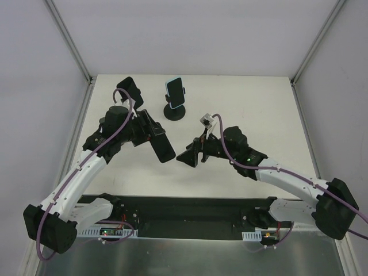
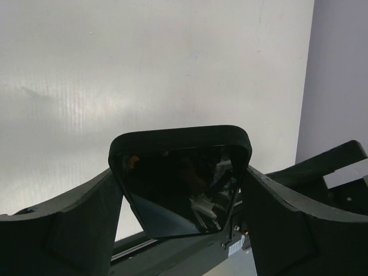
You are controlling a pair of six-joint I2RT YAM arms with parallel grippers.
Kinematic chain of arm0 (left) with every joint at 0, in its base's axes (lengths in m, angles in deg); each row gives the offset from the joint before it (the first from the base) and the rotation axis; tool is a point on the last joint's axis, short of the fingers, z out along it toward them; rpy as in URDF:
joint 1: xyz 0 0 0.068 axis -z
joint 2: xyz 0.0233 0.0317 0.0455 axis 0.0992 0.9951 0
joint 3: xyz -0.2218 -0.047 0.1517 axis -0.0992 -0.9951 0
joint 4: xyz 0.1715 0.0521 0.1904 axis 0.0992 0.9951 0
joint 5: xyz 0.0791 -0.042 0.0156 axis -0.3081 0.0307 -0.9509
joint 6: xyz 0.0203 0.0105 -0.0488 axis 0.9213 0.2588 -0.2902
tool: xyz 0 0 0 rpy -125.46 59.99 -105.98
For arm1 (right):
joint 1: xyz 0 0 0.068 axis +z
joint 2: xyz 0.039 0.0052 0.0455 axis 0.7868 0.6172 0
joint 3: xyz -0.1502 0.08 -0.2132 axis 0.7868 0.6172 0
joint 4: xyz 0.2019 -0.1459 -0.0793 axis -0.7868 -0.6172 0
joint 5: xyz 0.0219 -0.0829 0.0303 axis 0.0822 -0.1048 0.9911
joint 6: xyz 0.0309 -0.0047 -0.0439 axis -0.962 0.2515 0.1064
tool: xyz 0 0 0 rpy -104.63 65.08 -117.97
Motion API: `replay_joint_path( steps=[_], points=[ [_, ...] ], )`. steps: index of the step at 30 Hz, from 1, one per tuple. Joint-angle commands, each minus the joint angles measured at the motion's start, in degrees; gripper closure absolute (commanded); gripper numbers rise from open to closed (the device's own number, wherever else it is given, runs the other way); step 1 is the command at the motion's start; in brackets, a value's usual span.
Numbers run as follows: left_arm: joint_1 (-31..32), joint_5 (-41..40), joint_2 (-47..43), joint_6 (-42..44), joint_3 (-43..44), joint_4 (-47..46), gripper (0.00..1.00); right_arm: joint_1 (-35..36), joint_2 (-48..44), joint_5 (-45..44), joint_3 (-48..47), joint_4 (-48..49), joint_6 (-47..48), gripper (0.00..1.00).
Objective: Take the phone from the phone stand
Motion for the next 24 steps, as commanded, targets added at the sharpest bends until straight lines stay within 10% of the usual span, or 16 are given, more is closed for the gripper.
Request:
replay_joint_path(
  steps=[1, 15, 24],
  points=[
    [3.32, -0.8, 0.16, -5.49, 0.67, -7.8, 1.0, 2.22, 3.29, -2.19, 0.5, 12.01, -3.81, 0.01],
    [5.52, -2.31, 1.56, -6.99, -0.04, -9.47, 1.0, 4.42, 8.92, -2.89, 0.41, 16.32, -5.22, 0.43],
    [5.61, -1.6, 0.95, -6.38, 0.49, -9.82, 0.98, 4.33, 9.45, -3.86, 0.85, 16.15, -5.74, 0.95]
  ],
)
